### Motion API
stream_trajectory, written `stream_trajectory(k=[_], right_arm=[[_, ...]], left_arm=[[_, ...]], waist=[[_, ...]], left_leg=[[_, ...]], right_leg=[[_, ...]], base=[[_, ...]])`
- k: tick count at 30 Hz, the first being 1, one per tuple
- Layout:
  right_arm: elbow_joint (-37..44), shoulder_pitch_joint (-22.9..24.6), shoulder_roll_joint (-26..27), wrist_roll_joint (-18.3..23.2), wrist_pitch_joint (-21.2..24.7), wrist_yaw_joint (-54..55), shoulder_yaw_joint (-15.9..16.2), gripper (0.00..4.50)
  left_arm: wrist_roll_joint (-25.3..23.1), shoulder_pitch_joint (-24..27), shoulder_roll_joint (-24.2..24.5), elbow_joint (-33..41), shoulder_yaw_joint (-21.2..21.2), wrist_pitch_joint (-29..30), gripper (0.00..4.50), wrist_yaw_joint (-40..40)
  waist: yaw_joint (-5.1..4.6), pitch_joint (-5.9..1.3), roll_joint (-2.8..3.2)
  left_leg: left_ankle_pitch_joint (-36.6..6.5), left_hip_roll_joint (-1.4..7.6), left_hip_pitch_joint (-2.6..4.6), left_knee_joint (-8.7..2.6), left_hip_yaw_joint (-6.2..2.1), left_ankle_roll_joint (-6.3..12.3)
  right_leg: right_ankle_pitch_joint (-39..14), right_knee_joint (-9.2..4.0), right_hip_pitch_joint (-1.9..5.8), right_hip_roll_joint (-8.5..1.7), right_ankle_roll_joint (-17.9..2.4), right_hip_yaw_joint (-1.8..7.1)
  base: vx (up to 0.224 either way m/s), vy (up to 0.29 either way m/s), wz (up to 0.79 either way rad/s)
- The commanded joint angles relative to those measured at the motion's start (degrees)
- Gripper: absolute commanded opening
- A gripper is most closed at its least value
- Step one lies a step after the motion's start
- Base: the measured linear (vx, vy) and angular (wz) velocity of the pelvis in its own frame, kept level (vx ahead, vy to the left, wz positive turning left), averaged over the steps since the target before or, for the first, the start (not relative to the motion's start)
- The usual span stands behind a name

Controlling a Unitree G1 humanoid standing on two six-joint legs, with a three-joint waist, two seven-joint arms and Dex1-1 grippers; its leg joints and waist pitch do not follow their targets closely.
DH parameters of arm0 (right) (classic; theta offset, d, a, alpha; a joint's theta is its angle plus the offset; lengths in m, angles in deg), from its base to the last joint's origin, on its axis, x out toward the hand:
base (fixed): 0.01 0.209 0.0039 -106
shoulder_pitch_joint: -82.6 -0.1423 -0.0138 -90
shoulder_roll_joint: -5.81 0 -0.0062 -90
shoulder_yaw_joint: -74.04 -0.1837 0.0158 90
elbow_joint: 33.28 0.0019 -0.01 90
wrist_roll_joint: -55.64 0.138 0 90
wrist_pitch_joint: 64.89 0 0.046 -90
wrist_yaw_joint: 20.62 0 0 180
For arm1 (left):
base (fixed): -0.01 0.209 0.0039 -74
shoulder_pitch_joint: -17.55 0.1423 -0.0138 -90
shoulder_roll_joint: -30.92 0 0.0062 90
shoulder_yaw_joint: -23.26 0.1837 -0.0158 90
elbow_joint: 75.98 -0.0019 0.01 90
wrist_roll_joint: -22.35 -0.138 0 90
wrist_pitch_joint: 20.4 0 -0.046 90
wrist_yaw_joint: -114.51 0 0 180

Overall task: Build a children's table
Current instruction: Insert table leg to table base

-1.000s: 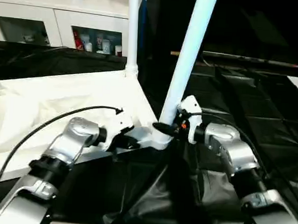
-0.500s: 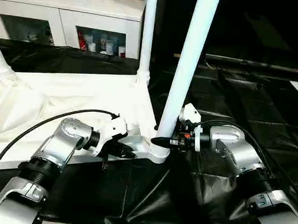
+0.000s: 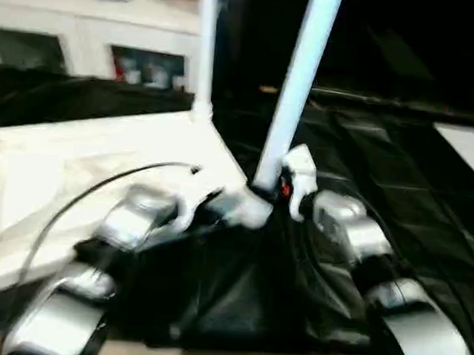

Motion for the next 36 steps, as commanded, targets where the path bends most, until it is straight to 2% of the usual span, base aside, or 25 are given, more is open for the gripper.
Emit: stream_trajectory(k=[1, 2, 3, 4, 5, 6, 7, 9, 12, 13, 14, 18, 22, 23, 25, 28, 29, 31, 34, 36], right_arm=[[-11.23, 3.09, 2.13, -1.07, 8.31, 8.37, -0.61, 1.89], [-12.37, 1.93, 3.83, 0.58, 8.92, 10.69, -2.3, 1.89], [-12.7, 1.44, 4.54, 1.11, 9.17, 11.47, -2.83, 1.89], [-12.95, 0.99, 5.18, 1.47, 9.48, 11.98, -3.17, 1.89], [-13.05, 0.73, 5.54, 1.47, 9.68, 12.21, -3.23, 1.89], [-13.09, 0.53, 5.84, 1.27, 9.84, 12.43, -3.17, 1.89], [-13.47, 0.04, 6.45, 0.52, 10.14, 12.9, -3.22, 1.89], [-13.99, -0.34, 6.77, -0.03, 10.22, 13.21, -3.16, 1.89], [-14.52, -0.69, 7.0, -0.43, 10.05, 13.65, -3.05, 1.89], [-15.09, -1.07, 7.28, -0.59, 9.84, 14.18, -3.47, 1.89], [-15.5, -1.33, 7.48, -0.68, 9.69, 14.54, -3.8, 1.89], [-15.87, -2.56, 8.22, -0.85, 6.68, 14.58, -4.88, 1.89], [-15.46, -3.12, 8.58, -0.23, 4.28, 12.56, -5.54, 1.89], [-15.26, -3.49, 8.63, -0.33, 3.37, 12.15, -5.65, 2.24], [-15.2, -4.06, 8.76, -0.37, 2.64, 11.28, -6.19, 2.59], [-15.13, -4.32, 8.78, -0.41, 2.16, 11.16, -6.54, 2.85], [-15.08, -4.5, 8.78, -0.53, 1.93, 10.68, -6.56, 2.85], [-15.15, -5.08, 8.75, -0.52, 0.91, 10.13, -6.81, 3.03], [-15.56, -5.82, 8.79, -0.59, -0.69, 9.72, -7.59, 3.35], [-15.54, -6.55, 8.82, -0.34, -1.66, 9.08, -8.27, 3.35]], left_arm=[[-0.94, -3.94, -1.82, -1.04, -2.33, 0.49, 0.0, -7.09], [-1.71, -4.39, -2.67, -2.23, -1.95, 0.21, 0.0, -8.77], [-1.8, -4.53, -3.03, -2.61, -1.97, 0.24, 0.0, -9.37], [-1.82, -4.64, -3.3, -2.9, -2.04, 0.26, 0.0, -9.86], [-1.82, -4.7, -3.4, -3.0, -2.07, 0.32, 0.0, -10.05], [-1.83, -4.74, -3.45, -3.02, -2.07, 0.43, 0.0, -10.09], [-1.92, -4.95, -3.39, -3.34, -1.88, 0.62, 0.0, -10.52], [-2.02, -5.07, -3.25, -3.63, -1.8, 0.69, 0.0, -10.85], [-1.99, -5.11, -3.1, -3.73, -1.99, 0.83, 0.0, -10.98], [-2.02, -5.32, -3.09, -4.32, -2.16, 0.66, 0.0, -11.21], [-2.05, -5.49, -3.1, -4.78, -2.27, 0.51, 0.0, -11.38], [-1.87, -5.86, -2.95, -5.54, -2.56, 0.11, 0.0, -11.56], [-1.81, -5.99, -2.7, -5.86, -2.58, -0.45, 0.0, -11.39], [-1.79, -5.97, -2.58, -5.7, -2.56, -0.67, 0.0, -11.05], [-1.74, -6.01, -2.52, -5.76, -2.63, -1.07, 0.0, -10.59], [-1.72, -6.02, -2.47, -5.77, -2.62, -1.22, 0.0, -10.31], [-1.7, -6.0, -2.46, -5.74, -2.65, -1.23, 0.0, -10.26], [-1.66, -5.9, -2.4, -5.54, -2.68, -1.29, 0.0, -10.15], [-1.57, -5.75, -2.25, -5.21, -2.64, -1.33, 0.0, -9.89], [-1.59, -5.67, -2.02, -5.13, -2.61, -1.53, 0.0, -9.7]], waist=[[-1.1, -2.69, 0.08], [-1.13, -3.16, 1.31], [-1.18, -3.08, 1.18], [-1.4, -2.74, 1.05], [-1.32, -2.5, 0.83], [-1.38, -2.36, 0.79], [-1.35, -2.33, 0.45], [-1.28, -2.44, 0.34], [-1.05, -2.66, 0.38], [-1.03, -2.67, 0.11], [-0.96, -2.51, 0.2], [-0.88, -2.37, 0.32], [-0.98, -2.3, 0.34], [-0.99, -2.3, 0.36], [-1.08, -2.49, 0.43], [-1.33, -2.49, 0.49], [-1.46, -2.44, 0.33], [-1.68, -2.32, 0.33], [-1.79, -2.3, 0.29], [-1.75, -2.37, 0.16]], left_leg=[[-16.42, 2.3, -1.82, -6.37, -1.43, -4.0], [-22.41, 2.65, 0.13, -6.91, -1.37, -4.83], [-22.39, 2.69, 0.51, -7.27, -1.06, -4.6], [-22.7, 2.58, -0.01, -7.58, -0.94, -4.27], [-25.2, 2.33, 0.36, -7.66, -0.62, -3.64], [-26.69, 2.22, 0.7, -7.56, -0.54, -3.47], [-27.85, 2.11, 0.88, -7.51, -0.55, -3.1], [-27.57, 2.13, 0.82, -7.66, -0.63, -2.81], [-25.28, 2.17, 1.06, -7.82, -0.36, -2.27], [-23.54, 2.22, 0.81, -8.01, -0.2, -2.07], [-22.79, 2.2, 0.82, -8.08, -0.06, -1.98], [-23.48, 2.12, 1.08, -8.09, -0.1, -2.1], [-24.1, 2.18, 1.06, -8.22, -0.16, -2.06], [-24.56, 2.23, 1.15, -8.25, -0.19, -2.09], [-24.01, 2.38, 0.88, -8.52, -0.27, -2.11], [-22.72, 2.54, 0.43, -8.81, -0.28, -2.4], [-22.65, 2.53, 0.33, -8.83, -0.25, -2.37], [-22.91, 2.45, 0.72, -8.63, -0.06, -2.11], [-21.6, 2.55, 0.45, -8.61, -0.06, -1.9], [-20.15, 2.62, 0.2, -8.66, -0.03, -1.81]], right_leg=[[-34.17, -7.92, 1.78, -3.83, -1.21, 2.88], [-23.34, -7.59, 0.83, -3.17, -4.06, 3.39], [-15.47, -7.39, 0.73, -3.24, -7.12, 3.91], [-15.06, -7.39, 0.97, -3.11, -7.5, 4.06], [-20.56, -8.21, 0.84, -3.05, -6.39, 4.06], [-23.73, -8.63, 0.52, -3.22, -5.75, 4.08], [-28.68, -9.33, 0.39, -3.56, -4.23, 4.04], [-31.63, -10.0, 0.36, -3.86, -2.48, 4.01], [-30.25, -10.17, 0.38, -3.96, -2.49, 4.08], [-28.9, -10.15, 0.54, -3.89, -2.59, 4.12], [-28.8, -10.24, 0.37, -3.89, -2.65, 4.18], [-31.91, -10.74, 0.22, -4.04, -1.71, 3.97], [-32.35, -10.97, 0.2, -4.01, -1.48, 3.77], [-32.51, -11.07, 0.16, -4.04, -1.44, 3.67], [-30.36, -10.8, 0.56, -3.94, -1.87, 3.63], [-26.79, -10.39, 0.75, -3.93, -3.05, 3.79], [-26.65, -10.38, 0.81, -3.86, -3.16, 3.76], [-27.56, -10.59, 0.44, -4.06, -3.66, 3.94], [-27.44, -10.48, 0.59, -4.19, -3.99, 4.02], [-25.82, -10.17, 0.76, -4.21, -4.45, 4.16]], base=[[0.041, 0.059, -0.2], [0.0, 0.0, 0.0], [0.0, 0.0, 0.0], [0.0, 0.0, 0.0], [0.0, 0.0, 0.0], [0.0, 0.0, 0.0], [0.0, 0.0, 0.0], [0.0, 0.0, 0.0], [0.0, 0.0, 0.0], [0.0, 0.0, 0.0], [0.0, 0.0, 0.0], [0.0, 0.0, 0.0], [0.0, 0.0, 0.0], [0.0, 0.0, 0.0], [0.0, 0.0, 0.0], [0.0, 0.0, 0.0], [0.0, 0.0, 0.0], [0.0, 0.0, 0.0], [0.0, 0.0, 0.0], [0.0, 0.0, 0.0]])
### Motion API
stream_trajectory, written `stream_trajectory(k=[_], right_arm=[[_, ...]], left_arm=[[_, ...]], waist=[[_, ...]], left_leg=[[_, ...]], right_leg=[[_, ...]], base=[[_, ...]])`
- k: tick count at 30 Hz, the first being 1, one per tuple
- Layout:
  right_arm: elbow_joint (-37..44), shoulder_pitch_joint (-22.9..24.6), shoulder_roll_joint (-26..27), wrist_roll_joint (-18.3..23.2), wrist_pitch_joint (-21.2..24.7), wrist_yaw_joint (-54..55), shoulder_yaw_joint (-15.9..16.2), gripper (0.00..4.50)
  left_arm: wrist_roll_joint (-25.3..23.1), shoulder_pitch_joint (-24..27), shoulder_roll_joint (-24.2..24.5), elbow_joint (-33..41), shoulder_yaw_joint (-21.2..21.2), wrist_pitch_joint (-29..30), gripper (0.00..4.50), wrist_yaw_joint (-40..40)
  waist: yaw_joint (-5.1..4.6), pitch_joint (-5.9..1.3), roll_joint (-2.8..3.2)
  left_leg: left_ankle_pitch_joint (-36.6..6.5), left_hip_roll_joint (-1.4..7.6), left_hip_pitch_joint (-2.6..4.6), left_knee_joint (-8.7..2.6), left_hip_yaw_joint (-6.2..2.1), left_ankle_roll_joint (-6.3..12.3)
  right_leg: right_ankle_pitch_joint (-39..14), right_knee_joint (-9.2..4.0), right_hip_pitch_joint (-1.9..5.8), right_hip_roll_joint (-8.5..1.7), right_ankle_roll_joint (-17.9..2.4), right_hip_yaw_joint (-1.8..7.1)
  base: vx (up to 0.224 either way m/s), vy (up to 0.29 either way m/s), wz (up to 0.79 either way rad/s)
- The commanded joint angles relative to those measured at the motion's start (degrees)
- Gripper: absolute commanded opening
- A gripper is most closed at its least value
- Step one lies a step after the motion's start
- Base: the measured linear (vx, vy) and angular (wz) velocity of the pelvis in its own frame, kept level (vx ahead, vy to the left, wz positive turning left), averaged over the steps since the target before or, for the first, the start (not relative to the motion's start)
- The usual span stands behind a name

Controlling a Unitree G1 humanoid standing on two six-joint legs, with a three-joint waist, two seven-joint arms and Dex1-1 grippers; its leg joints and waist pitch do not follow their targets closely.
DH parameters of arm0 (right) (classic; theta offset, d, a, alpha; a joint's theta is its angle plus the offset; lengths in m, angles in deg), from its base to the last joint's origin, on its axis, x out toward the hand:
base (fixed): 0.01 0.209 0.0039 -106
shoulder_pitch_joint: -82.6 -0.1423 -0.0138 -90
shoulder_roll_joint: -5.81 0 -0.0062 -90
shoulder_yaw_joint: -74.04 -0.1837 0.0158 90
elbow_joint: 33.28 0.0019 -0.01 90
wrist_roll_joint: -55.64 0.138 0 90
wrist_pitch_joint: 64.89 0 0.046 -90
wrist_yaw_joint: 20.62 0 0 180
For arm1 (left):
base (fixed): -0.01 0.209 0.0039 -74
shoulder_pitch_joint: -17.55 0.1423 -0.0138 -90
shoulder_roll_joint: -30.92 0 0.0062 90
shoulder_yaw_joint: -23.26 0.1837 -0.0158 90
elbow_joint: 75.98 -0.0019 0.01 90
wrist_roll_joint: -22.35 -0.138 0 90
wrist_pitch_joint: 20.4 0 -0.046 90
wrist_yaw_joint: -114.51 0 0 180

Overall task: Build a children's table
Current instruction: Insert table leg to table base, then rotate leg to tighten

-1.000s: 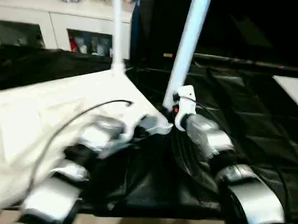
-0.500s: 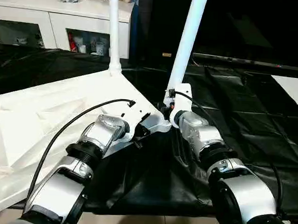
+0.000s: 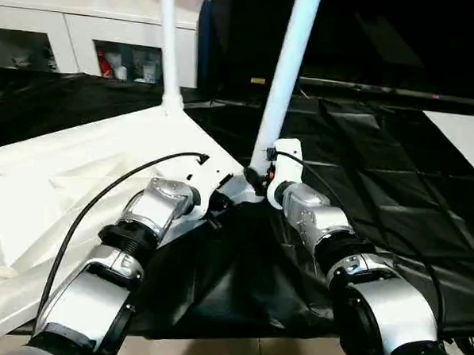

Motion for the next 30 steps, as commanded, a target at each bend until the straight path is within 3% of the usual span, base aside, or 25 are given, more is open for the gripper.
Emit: stream_trajectory(k=[1, 5, 6, 8, 9, 10, 12, 13, 14, 15, 16, 17, 19, 20, 21, 22, 23, 24, 25, 26, 30], right_arm=[[-2.66, 0.15, 1.71, 0.48, 1.31, -2.09, 0.09, 3.35], [-2.31, -0.24, 1.63, 0.44, -0.34, -3.53, -0.08, 3.35], [-1.89, -0.25, 1.35, 0.16, -1.19, -4.47, 0.24, 3.35], [-1.5, -0.2, 0.98, -0.24, -1.94, -5.35, 0.57, 3.35], [-0.99, 0.07, 0.31, -1.17, -2.79, -6.39, 1.28, 3.35], [-0.65, 0.26, -0.15, -1.82, -3.33, -7.07, 1.77, 3.35], [2.72, 2.08, -3.55, -3.64, -4.66, -11.92, 4.03, 3.35], [4.1, 2.88, -4.78, -4.08, -4.95, -13.63, 4.75, 3.35], [5.98, 3.98, -6.42, -4.66, -5.33, -15.93, 5.7, 3.35], [8.18, 5.24, -8.02, -4.66, -5.12, -19.12, 6.45, 3.35], [10.47, 6.5, -9.39, -3.94, -4.17, -23.02, 6.79, 3.54], [11.72, 7.18, -10.21, -3.82, -3.79, -24.57, 7.16, 3.65], [15.62, 9.31, -12.8, -3.54, -2.64, -29.47, 8.32, 3.76], [19.56, 11.4, -15.41, -3.43, -2.04, -33.94, 9.7, 3.76], [24.21, 13.77, -18.6, -3.26, -1.41, -38.97, 11.29, 3.89], [25.16, 14.22, -19.23, -3.15, -1.3, -39.91, 11.56, 4.03], [28.43, 15.6, -21.1, -2.05, -0.08, -43.43, 12.32, 4.03], [30.74, 16.51, -22.14, -1.13, 1.07, -45.8, 12.81, 4.03], [30.74, 16.51, -22.14, -1.13, 1.07, -45.8, 12.81, 4.03], [33.65, 17.67, -23.36, -0.23, 2.56, -48.54, 13.37, 4.03], [35.33, 18.43, -24.52, -0.29, 3.11, -51.93, 14.49, 4.03]], left_arm=[[-0.35, -2.02, 0.16, 0.38, -0.47, -0.57, 0.0, -1.75], [-0.4, -1.92, 0.6, 0.61, -0.42, -0.87, 0.0, -1.12], [-0.44, -1.73, 0.89, 0.85, -0.19, -1.82, 0.0, 0.07], [-0.41, -1.46, 1.21, 1.23, 0.07, -2.63, 0.0, 1.45], [-0.51, -1.01, 1.72, 1.97, 0.59, -3.79, 0.0, 2.87], [-0.57, -0.69, 2.07, 2.48, 0.94, -4.55, 0.0, 3.76], [0.21, 1.15, 3.99, 5.61, 2.11, -7.21, 0.0, 8.9], [0.53, 1.71, 4.54, 6.6, 2.38, -7.2, 0.0, 10.28], [0.95, 2.44, 5.27, 7.9, 2.72, -7.05, 0.0, 12.07], [1.26, 3.18, 6.01, 9.1, 3.16, -7.96, 0.0, 14.0], [1.53, 3.94, 6.74, 10.18, 3.68, -10.0, 0.0, 16.15], [1.67, 4.28, 7.07, 10.71, 3.82, -10.26, 0.0, 16.85], [2.09, 5.34, 8.12, 12.38, 4.22, -10.95, 0.0, 19.04], [2.91, 6.41, 8.98, 14.07, 4.28, -11.25, 0.0, 21.08], [3.48, 7.59, 10.13, 15.86, 4.45, -12.16, 0.0, 23.09], [3.53, 7.83, 10.39, 16.18, 4.52, -12.58, 0.0, 23.48], [4.02, 8.66, 11.24, 17.43, 4.71, -13.22, 0.0, 25.06], [4.72, 9.44, 11.89, 18.77, 4.79, -13.58, 0.0, 26.88], [4.72, 9.44, 11.89, 18.77, 4.79, -13.58, 0.0, 26.88], [5.63, 10.44, 12.71, 20.63, 4.82, -13.68, 0.0, 29.18], [6.98, 12.03, 14.13, 23.88, 4.92, -12.59, 0.0, 31.9]], waist=[[0.09, -2.55, 0.73], [0.23, -3.22, 0.55], [0.2, -3.25, 0.51], [0.07, -3.23, 0.56], [0.2, -3.89, 0.52], [0.32, -4.1, 0.43], [0.52, -4.2, 0.38], [0.52, -4.2, 0.38], [0.91, -4.53, 0.33], [1.02, -4.65, 0.3], [1.43, -4.61, 0.1], [1.69, -4.52, 0.36], [2.05, -4.35, 0.38], [2.38, -4.12, 0.65], [2.52, -4.12, 0.68], [2.67, -3.92, 0.45], [2.78, -3.7, 0.7], [2.74, -3.55, 0.55], [2.74, -3.55, 0.55], [2.71, -3.36, 0.56], [2.54, -3.45, 0.44]], left_leg=[[-19.36, 2.72, 0.27, -4.76, -0.79, -1.69], [-12.34, 2.89, -0.34, -4.55, -0.29, -1.17], [-12.29, 2.9, -0.32, -4.52, -0.18, -0.91], [-16.53, 2.73, -0.26, -4.45, 0.02, -1.06], [-12.76, 2.76, -0.72, -4.16, 0.16, -0.98], [-9.89, 2.76, -0.95, -3.95, 0.23, -0.66], [-0.93, 2.28, -1.55, -2.88, 0.94, 1.94], [-0.93, 2.28, -1.55, -2.88, 0.94, 1.94], [1.57, 2.25, -1.13, -2.19, 1.35, 3.94], [2.47, 2.1, -0.99, -1.92, 1.59, 4.78], [3.84, 1.78, -1.41, -1.61, 1.69, 6.8], [3.2, 1.96, -1.52, -1.61, 1.72, 7.82], [1.67, 2.3, -1.38, -1.59, 1.72, 8.0], [-1.21, 2.61, -1.32, -1.84, 1.64, 6.71], [-2.23, 2.73, -1.26, -1.85, 1.59, 6.24], [-4.0, 2.89, -1.32, -2.04, 1.56, 5.23], [-6.74, 2.77, -1.33, -2.38, 1.5, 3.99], [-9.37, 2.88, -1.24, -2.51, 1.46, 3.08], [-9.37, 2.88, -1.24, -2.51, 1.46, 3.08], [-11.87, 2.86, -1.1, -2.88, 1.38, 1.73], [-11.97, 2.76, -1.01, -2.82, 1.34, 1.04]], right_leg=[[-26.1, -5.41, 1.24, -5.21, -4.32, 3.54], [-16.06, -3.81, 1.72, -4.95, -6.9, 3.9], [-15.57, -3.78, 1.62, -4.87, -7.33, 3.88], [-19.5, -4.18, 1.04, -4.71, -7.57, 3.92], [-14.19, -3.41, 1.45, -4.66, -8.24, 4.03], [-10.01, -2.87, 1.65, -4.52, -8.88, 4.0], [5.27, -1.12, 1.85, -3.74, -12.06, 3.79], [5.27, -1.12, 1.85, -3.74, -12.06, 3.79], [12.03, -0.35, 1.83, -3.59, -14.08, 3.76], [14.12, -0.09, 1.65, -3.48, -14.79, 3.83], [16.95, 0.18, 1.97, -3.21, -15.4, 3.76], [16.44, 0.22, 1.89, -3.41, -15.36, 3.81], [14.3, -0.02, 1.86, -3.37, -14.79, 3.76], [9.02, -0.41, 1.85, -3.39, -14.19, 3.69], [7.6, -0.49, 1.92, -3.33, -13.44, 3.69], [4.92, -0.68, 1.89, -3.45, -12.66, 3.8], [0.52, -1.17, 1.95, -3.35, -11.56, 3.83], [-3.85, -1.64, 1.84, -3.55, -10.53, 3.94], [-3.85, -1.64, 1.84, -3.55, -10.53, 3.94], [-10.01, -2.27, 1.67, -3.61, -9.48, 4.06], [-12.52, -2.51, 1.2, -3.68, -9.14, 4.2]], base=[[0.0, 0.0, 0.0], [0.0, 0.0, 0.0], [0.0, 0.0, 0.0], [0.0, 0.0, 0.0], [0.056, -0.026, 0.0], [0.067, -0.031, 0.0], [0.066, -0.029, 0.0], [0.059, -0.008, 0.03], [0.059, -0.008, 0.03], [0.0, 0.0, 0.0], [0.0, 0.0, 0.0], [0.0, 0.0, 0.0], [0.0, 0.0, 0.0], [0.0, 0.0, 0.0], [0.0, 0.0, 0.0], [0.0, 0.0, 0.0], [0.0, 0.0, 0.0], [0.0, 0.0, 0.0], [0.0, 0.0, 0.0], [0.0, 0.0, 0.0], [0.0, 0.0, 0.0]])
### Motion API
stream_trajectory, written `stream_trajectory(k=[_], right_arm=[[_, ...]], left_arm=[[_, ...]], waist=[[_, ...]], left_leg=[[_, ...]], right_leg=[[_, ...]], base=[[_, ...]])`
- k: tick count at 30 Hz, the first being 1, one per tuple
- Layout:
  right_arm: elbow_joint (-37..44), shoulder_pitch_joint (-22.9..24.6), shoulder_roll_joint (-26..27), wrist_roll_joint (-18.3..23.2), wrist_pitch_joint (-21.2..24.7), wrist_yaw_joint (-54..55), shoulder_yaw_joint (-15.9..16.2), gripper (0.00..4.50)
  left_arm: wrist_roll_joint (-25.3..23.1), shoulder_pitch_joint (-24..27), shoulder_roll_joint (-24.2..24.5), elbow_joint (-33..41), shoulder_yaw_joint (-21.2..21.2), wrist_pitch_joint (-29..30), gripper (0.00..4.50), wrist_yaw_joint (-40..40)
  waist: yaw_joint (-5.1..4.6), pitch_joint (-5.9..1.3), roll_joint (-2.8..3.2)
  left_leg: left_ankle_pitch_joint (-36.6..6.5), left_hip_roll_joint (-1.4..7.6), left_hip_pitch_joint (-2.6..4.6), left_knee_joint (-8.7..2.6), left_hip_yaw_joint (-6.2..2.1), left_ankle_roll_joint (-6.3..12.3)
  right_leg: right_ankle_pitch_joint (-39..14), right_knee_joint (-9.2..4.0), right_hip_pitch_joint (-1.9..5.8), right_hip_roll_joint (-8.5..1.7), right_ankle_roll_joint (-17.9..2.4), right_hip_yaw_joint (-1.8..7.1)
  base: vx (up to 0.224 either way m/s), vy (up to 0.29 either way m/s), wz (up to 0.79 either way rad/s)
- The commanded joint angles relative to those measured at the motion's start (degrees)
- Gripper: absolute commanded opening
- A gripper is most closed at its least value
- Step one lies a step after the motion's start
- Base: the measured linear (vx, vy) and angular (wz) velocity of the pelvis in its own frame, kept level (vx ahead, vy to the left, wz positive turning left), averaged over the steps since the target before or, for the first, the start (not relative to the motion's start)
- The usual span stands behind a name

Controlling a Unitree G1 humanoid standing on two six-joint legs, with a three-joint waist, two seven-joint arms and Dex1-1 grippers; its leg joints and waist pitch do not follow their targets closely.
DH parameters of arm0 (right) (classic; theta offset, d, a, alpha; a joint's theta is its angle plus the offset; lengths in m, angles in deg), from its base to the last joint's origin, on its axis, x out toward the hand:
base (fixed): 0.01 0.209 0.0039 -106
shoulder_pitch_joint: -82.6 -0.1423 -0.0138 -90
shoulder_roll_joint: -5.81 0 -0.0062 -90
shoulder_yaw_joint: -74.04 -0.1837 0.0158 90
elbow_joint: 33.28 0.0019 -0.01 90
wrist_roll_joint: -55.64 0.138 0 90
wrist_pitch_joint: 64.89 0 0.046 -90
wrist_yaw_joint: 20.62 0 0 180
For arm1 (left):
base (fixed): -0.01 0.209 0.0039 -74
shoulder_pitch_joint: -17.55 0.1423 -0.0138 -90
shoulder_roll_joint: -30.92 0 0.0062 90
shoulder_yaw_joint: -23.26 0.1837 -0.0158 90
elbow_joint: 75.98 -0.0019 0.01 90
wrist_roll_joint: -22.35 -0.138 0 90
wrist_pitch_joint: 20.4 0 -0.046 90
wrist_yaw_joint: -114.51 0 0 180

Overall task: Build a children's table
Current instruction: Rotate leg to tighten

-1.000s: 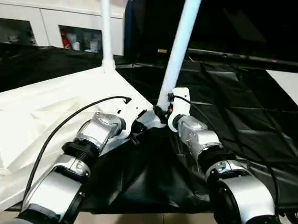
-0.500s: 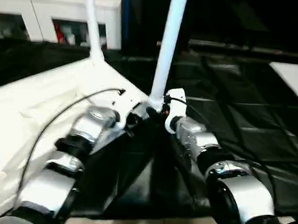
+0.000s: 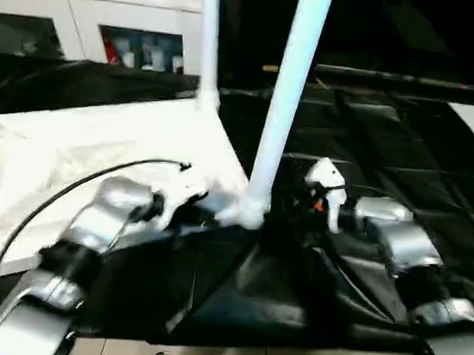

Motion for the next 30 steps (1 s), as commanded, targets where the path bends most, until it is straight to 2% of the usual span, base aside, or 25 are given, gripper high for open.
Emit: stream_trajectory(k=[1, 8, 12, 13, 22, 29, 30], right_arm=[[2.04, 0.43, -0.75, 0.43, 1.03, -2.32, 0.98, 4.03], [4.47, 1.45, -0.03, -0.61, 1.64, -2.61, 3.31, 4.03], [3.29, 1.0, 1.17, -1.09, 1.49, -1.58, 3.22, 4.03], [3.33, 0.99, 1.31, -1.06, 1.64, -1.43, 3.16, 3.78], [2.25, 0.93, 2.23, -0.06, 2.11, -0.77, 2.63, 3.02], [1.41, 1.72, 3.26, -0.03, 1.9, 0.65, 2.21, 2.78], [-0.7, 1.63, 4.83, 0.37, 2.13, 5.16, 0.3, 2.78]], left_arm=[[3.35, 0.1, -0.24, 4.23, 0.39, -0.68, 0.0, 3.49], [3.7, 1.45, 0.17, 6.51, 0.33, 0.31, 0.0, 4.59], [3.3, 1.53, 0.15, 6.73, 0.26, 0.52, 0.0, 4.33], [3.22, 1.59, 0.16, 6.89, 0.21, 0.67, 0.0, 4.31], [3.18, 1.79, 0.37, 6.87, -0.1, 0.99, 0.0, 4.22], [3.32, 2.23, 0.28, 6.83, -0.34, 1.39, 0.0, 3.86], [2.82, 1.69, -0.85, 5.5, -0.83, 2.49, 0.0, 1.36]], waist=[[-0.18, -3.78, 0.51], [0.11, -4.06, 0.37], [0.13, -4.25, 0.36], [0.13, -4.25, 0.36], [0.2, -4.28, 0.38], [0.06, -4.36, 0.48], [-0.06, -4.34, 0.42]], left_leg=[[-13.88, 1.83, 0.84, -3.62, -0.07, 0.76], [-10.72, 1.63, 0.55, -3.31, -0.04, 1.05], [-9.32, 1.54, 0.42, -3.08, -0.02, 1.29], [-9.32, 1.54, 0.42, -3.08, -0.02, 1.29], [-9.46, 1.45, 0.44, -2.95, 0.01, 1.13], [-8.84, 1.43, 0.4, -2.84, -0.02, 1.17], [-9.45, 1.41, 0.46, -2.85, 0.03, 0.89]], right_leg=[[-15.04, -4.5, 3.43, -3.84, -9.06, 3.46], [-10.32, -3.74, 3.56, -3.58, -9.91, 3.41], [-7.77, -3.35, 3.68, -3.52, -10.5, 3.38], [-7.77, -3.35, 3.68, -3.52, -10.5, 3.38], [-7.55, -3.28, 3.77, -3.51, -10.46, 3.42], [-6.59, -3.06, 3.79, -3.47, -10.7, 3.42], [-7.42, -3.15, 3.72, -3.54, -10.73, 3.47]], base=[[0.0, 0.0, 0.0], [0.0, 0.0, 0.0], [0.0, 0.0, 0.0], [0.0, 0.0, 0.0], [0.0, 0.0, 0.0], [0.0, 0.0, 0.0], [0.0, 0.0, 0.0]])
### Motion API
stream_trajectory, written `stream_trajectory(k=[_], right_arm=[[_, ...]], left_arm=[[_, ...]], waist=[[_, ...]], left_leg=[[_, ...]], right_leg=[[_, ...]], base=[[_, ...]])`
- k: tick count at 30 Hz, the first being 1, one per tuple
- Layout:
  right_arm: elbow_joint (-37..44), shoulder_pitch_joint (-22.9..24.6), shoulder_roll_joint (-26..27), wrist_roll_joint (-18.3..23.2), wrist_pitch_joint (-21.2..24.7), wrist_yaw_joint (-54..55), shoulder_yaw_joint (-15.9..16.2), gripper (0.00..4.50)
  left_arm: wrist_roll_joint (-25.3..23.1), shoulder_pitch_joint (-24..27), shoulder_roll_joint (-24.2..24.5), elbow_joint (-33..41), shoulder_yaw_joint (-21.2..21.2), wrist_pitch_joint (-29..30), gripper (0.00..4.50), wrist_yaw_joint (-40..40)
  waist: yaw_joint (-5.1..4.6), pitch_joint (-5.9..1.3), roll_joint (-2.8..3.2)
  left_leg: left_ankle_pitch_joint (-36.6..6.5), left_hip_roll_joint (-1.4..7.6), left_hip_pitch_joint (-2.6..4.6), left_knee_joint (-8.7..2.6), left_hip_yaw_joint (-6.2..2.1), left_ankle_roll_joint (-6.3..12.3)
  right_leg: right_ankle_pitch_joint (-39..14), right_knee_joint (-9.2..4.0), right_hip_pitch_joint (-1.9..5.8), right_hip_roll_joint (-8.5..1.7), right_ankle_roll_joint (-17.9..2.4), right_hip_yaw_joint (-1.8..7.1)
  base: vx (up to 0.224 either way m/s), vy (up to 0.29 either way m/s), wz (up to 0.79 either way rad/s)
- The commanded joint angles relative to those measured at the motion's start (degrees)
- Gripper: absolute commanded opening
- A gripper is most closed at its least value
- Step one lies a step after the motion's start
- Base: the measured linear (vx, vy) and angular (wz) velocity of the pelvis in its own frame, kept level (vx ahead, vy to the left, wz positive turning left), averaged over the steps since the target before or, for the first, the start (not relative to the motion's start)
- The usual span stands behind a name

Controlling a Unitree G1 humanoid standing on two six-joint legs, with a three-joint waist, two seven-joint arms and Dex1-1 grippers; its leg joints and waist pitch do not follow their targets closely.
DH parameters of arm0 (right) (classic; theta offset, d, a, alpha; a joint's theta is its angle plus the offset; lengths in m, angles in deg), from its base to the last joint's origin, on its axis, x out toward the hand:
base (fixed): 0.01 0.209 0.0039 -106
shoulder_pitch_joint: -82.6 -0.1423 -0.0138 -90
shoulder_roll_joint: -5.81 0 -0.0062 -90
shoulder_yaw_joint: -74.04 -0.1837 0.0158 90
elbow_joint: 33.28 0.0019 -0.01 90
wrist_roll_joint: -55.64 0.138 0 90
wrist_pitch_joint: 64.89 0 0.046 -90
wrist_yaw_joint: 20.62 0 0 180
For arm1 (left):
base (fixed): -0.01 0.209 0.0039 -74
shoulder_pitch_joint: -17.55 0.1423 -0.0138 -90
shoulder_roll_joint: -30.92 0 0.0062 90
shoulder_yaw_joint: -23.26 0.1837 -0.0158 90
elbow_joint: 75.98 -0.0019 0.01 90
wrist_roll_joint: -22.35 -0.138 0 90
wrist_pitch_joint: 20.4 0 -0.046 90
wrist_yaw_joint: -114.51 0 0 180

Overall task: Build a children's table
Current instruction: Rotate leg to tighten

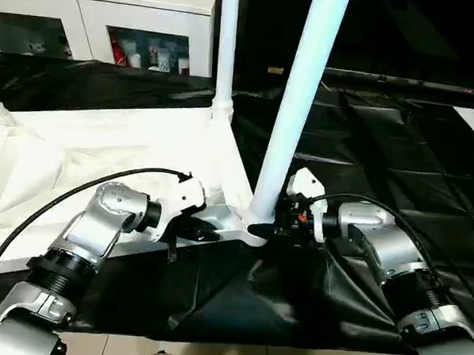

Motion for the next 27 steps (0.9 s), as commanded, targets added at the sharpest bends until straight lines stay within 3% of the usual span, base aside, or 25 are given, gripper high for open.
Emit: stream_trajectory(k=[1, 5, 8, 10, 11, 13, 14, 15, 16, 17, 19, 21, 22, 25, 27], right_arm=[[-2.2, 0.42, 1.07, 0.42, 0.31, 4.6, -1.83, 2.77], [-8.44, -0.3, 5.88, 0.23, 0.65, 21.64, -7.41, 2.76], [-12.11, -0.91, 9.99, 0.62, 1.83, 35.35, -11.41, 2.76], [-14.07, -1.48, 12.63, 0.2, 1.77, 42.39, -12.59, 2.76], [-14.71, -1.79, 13.36, -0.1, 1.67, 44.32, -12.7, 2.76], [-16.45, -2.81, 15.36, -0.78, 0.8, 48.28, -12.86, 2.76], [-16.77, -3.51, 17.27, -0.8, -1.07, 47.73, -12.29, 2.76], [-16.72, -3.77, 18.12, -0.78, -2.05, 46.87, -11.93, 3.32], [-16.43, -3.84, 18.62, -0.73, -2.79, 46.14, -11.7, 3.46], [-16.22, -3.88, 18.88, -0.57, -2.97, 45.81, -11.74, 3.46], [-15.53, -3.96, 18.92, -0.29, -3.65, 44.35, -11.6, 3.52], [-13.96, -3.81, 18.04, -0.06, -4.1, 41.82, -11.03, 3.89], [-12.91, -3.63, 17.26, -0.01, -4.06, 40.3, -10.63, 3.91], [-9.54, -2.72, 13.97, 0.84, -3.93, 33.21, -9.69, 3.91], [-7.36, -1.77, 11.51, 1.97, -3.77, 27.88, -9.32, 3.91]], left_arm=[[2.02, -0.85, -1.93, 1.25, -0.91, 0.25, 0.0, -0.85], [-0.5, -3.76, -7.49, -4.54, -3.09, 3.11, 0.0, -13.55], [-1.9, -7.19, -12.83, -10.4, -4.71, 5.72, 0.0, -24.12], [-2.82, -9.57, -15.91, -14.52, -5.52, 6.49, 0.0, -30.49], [-3.02, -10.18, -16.7, -15.54, -5.63, 6.51, 0.0, -31.94], [-3.47, -11.62, -18.58, -17.86, -5.86, 6.23, 0.0, -34.73], [-3.91, -12.6, -19.92, -19.22, -5.61, 5.24, 0.0, -35.75], [-4.18, -13.01, -20.45, -19.81, -5.4, 4.6, 0.0, -36.03], [-4.35, -13.08, -20.67, -19.87, -5.02, 3.63, 0.0, -35.43], [-4.26, -13.07, -20.82, -19.87, -4.88, 3.01, 0.0, -34.85], [-4.21, -12.93, -20.51, -19.8, -4.28, 2.0, 0.0, -33.46], [-4.1, -12.29, -19.44, -18.89, -3.6, 0.71, 0.0, -31.17], [-3.87, -11.83, -18.75, -18.01, -3.45, 0.36, 0.0, -29.87], [-2.65, -10.12, -15.98, -14.67, -3.43, -0.09, 0.0, -24.42], [-1.75, -8.98, -13.65, -11.98, -3.3, 0.69, 0.0, -20.52]], waist=[[-0.35, -4.24, 0.44], [-0.86, -4.05, 0.51], [-1.32, -3.99, 0.94], [-1.56, -3.85, 1.45], [-1.79, -3.77, 1.11], [-1.76, -4.05, 1.17], [-1.99, -4.08, 2.58], [-2.05, -4.18, 1.82], [-1.95, -4.22, 1.99], [-1.88, -4.28, 1.9], [-2.06, -4.34, 2.42], [-2.25, -4.38, 1.89], [-2.44, -4.37, 2.09], [-2.89, -4.39, 1.97], [-3.05, -4.44, 1.37]], left_leg=[[-9.73, 1.36, 0.49, -3.3, -0.02, 0.81], [-12.14, 1.26, 0.71, -3.54, -0.11, -0.8], [-14.13, 1.22, 0.97, -3.78, -0.34, -2.13], [-16.82, 1.08, 1.54, -3.8, -0.37, -2.36], [-17.37, 0.97, 1.45, -3.87, -0.26, -2.12], [-16.34, 0.82, 1.23, -3.79, -0.4, -1.81], [-16.9, 0.79, 1.31, -3.76, -0.36, -1.6], [-16.47, 0.71, 1.17, -3.69, -0.32, -1.13], [-15.86, 0.63, 1.02, -3.63, -0.3, -0.8], [-15.32, 0.64, 0.94, -3.59, -0.25, -0.38], [-14.09, 0.69, 0.68, -3.62, -0.28, 0.43], [-13.79, 0.7, 0.65, -3.59, -0.23, 0.74], [-13.52, 0.78, 0.64, -3.59, -0.24, 0.96], [-12.67, 0.88, 0.44, -3.5, -0.27, 1.96], [-11.81, 0.9, 0.34, -3.38, -0.12, 2.64]], right_leg=[[-8.08, -3.55, 3.67, -3.56, -10.61, 3.3], [-14.01, -4.24, 3.56, -3.67, -9.01, 3.33], [-17.7, -4.67, 3.39, -3.63, -7.75, 3.28], [-19.82, -5.29, 3.12, -3.6, -7.19, 3.24], [-20.79, -5.57, 3.16, -3.51, -6.91, 3.24], [-21.07, -5.62, 3.47, -3.68, -5.94, 3.25], [-20.43, -5.93, 3.18, -3.55, -5.94, 3.28], [-18.58, -5.75, 3.51, -3.34, -6.09, 3.21], [-17.78, -5.55, 3.68, -3.3, -6.26, 3.2], [-17.31, -5.53, 3.73, -3.36, -6.34, 3.23], [-16.17, -5.34, 3.86, -3.28, -6.64, 3.19], [-16.2, -5.29, 3.97, -3.2, -6.65, 3.15], [-15.56, -5.21, 3.89, -3.22, -7.11, 3.17], [-13.56, -4.94, 4.12, -3.22, -8.02, 3.09], [-13.5, -4.91, 4.26, -3.31, -8.35, 3.12]], base=[[0.0, 0.0, 0.0], [0.0, 0.0, 0.0], [0.0, 0.0, 0.0], [0.0, 0.0, 0.0], [0.0, 0.0, 0.0], [0.0, 0.0, 0.0], [0.0, 0.0, 0.0], [0.0, 0.0, 0.0], [0.0, 0.0, 0.0], [0.0, 0.0, 0.0], [0.0, 0.0, 0.0], [0.0, 0.0, 0.0], [0.0, 0.0, 0.0], [0.0, 0.0, 0.0], [0.0, 0.0, 0.0]])
